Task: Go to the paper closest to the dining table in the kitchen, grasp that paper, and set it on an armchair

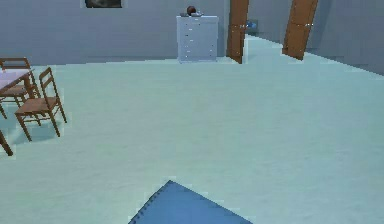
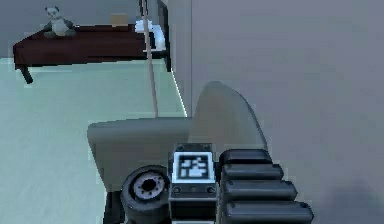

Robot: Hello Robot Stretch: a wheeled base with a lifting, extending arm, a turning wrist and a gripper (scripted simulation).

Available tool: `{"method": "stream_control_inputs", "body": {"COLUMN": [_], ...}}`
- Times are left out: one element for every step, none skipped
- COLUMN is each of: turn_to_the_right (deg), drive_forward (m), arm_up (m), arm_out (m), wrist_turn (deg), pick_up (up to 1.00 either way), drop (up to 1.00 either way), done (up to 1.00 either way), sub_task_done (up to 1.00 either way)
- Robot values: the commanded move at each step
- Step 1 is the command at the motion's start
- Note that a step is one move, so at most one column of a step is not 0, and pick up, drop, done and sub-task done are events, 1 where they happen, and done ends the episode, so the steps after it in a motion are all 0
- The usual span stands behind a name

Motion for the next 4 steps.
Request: {"method": "stream_control_inputs", "body": {"turn_to_the_right": [0.0, 0.0, 0.0, 0.0], "drive_forward": [0.00, 0.00, 0.00, 0.00], "arm_up": [0.00, 0.00, 0.00, 0.00], "arm_out": [0.24, 0.00, 0.00, 0.00], "wrist_turn": [0.0, 45.0, 45.0, 3.0], "pick_up": [0.00, 0.00, 0.00, 0.00], "drop": [0.00, 0.00, 0.00, 0.00], "done": [0.00, 0.00, 0.00, 0.00], "sub_task_done": [0.00, 0.00, 0.00, 0.00]}}
